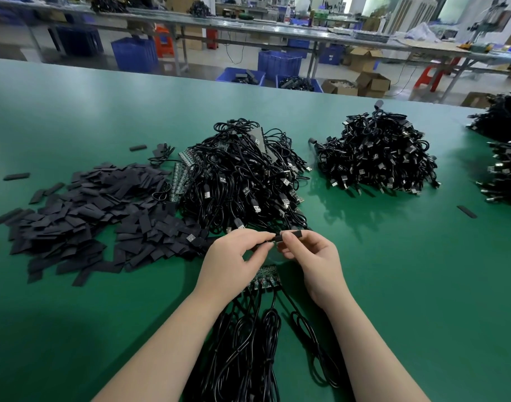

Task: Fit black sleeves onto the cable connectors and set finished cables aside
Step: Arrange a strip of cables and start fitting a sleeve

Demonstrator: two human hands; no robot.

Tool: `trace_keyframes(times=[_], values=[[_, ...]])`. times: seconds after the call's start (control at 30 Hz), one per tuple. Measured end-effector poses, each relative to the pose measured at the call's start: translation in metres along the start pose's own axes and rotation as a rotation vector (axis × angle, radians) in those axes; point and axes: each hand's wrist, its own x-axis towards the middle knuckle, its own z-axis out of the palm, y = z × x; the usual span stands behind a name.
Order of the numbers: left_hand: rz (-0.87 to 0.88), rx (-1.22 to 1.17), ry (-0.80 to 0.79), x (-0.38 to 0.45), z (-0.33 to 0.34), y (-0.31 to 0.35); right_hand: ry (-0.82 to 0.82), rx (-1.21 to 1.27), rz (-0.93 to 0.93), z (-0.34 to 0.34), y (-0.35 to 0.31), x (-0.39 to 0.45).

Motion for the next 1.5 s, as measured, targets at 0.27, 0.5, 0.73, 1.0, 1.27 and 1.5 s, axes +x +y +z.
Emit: trace_keyframes(times=[0.27,0.5,0.73,1.0,1.27,1.5], values=[[-0.03,-0.063,0.032,-0.001,0.0004,0.0001,-0.018,-0.044,-0.044,0.0042,-0.0039,-0.0048],[-0.078,-0.116,0.041,-0.0014,0.0008,0.0008,-0.023,-0.025,-0.046,0.0067,-0.0048,-0.0053],[-0.089,-0.079,0.079,-0.0014,0.0052,0.0035,0.027,-0.015,-0.042,0.006,-0.0034,-0.0045],[-0.022,-0.034,0.105,-0.003,0.0055,0.0043,-0.003,-0.028,-0.056,0.0077,-0.0052,-0.0058],[-0.015,-0.052,0.069,-0.0024,0.0039,0.0062,-0.04,-0.064,-0.045,0.0089,-0.0052,-0.0056],[-0.057,-0.077,0.096,-0.0014,0.0034,0.0072,-0.018,-0.039,-0.068,0.0077,-0.0029,-0.0041]])
